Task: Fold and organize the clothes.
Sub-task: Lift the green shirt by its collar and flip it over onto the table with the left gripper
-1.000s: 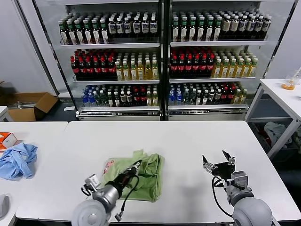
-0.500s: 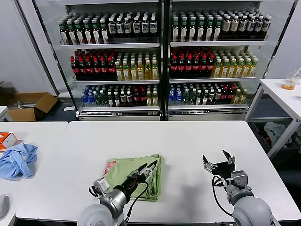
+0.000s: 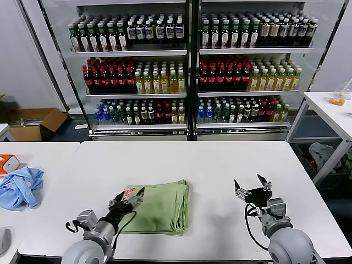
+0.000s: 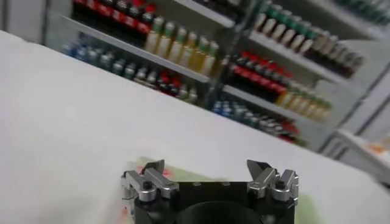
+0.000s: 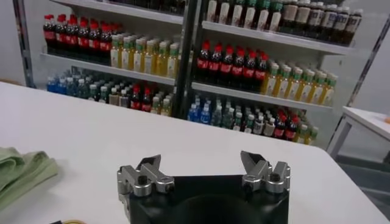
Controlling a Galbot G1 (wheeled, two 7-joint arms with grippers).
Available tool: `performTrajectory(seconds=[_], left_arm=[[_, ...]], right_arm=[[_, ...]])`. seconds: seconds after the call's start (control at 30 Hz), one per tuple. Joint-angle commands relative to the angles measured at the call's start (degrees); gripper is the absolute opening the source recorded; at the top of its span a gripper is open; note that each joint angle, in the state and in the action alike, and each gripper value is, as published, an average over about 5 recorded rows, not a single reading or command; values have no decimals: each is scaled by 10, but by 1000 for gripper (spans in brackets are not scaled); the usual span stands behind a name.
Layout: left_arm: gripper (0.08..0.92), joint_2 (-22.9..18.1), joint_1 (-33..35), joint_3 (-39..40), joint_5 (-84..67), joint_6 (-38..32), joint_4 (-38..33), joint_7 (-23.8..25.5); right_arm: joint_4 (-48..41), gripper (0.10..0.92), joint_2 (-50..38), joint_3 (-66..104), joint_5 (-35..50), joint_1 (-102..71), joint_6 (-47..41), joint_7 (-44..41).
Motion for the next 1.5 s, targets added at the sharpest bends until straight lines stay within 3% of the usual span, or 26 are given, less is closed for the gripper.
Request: performTrajectory(seconds=[0.03,0.67,1.5], left_arm=[[823,24,4,-28,87,-9,70,9],[803,13,-1,-2,-4,24,76,60],[120,-4,-18,-90,-298,50,100,87]], right_arm=[[0,823,0,-1,0,3,-1,0],[0,823,-3,8,1,2,-2,3],[-11,823,-3,4,3,16,-3,5]])
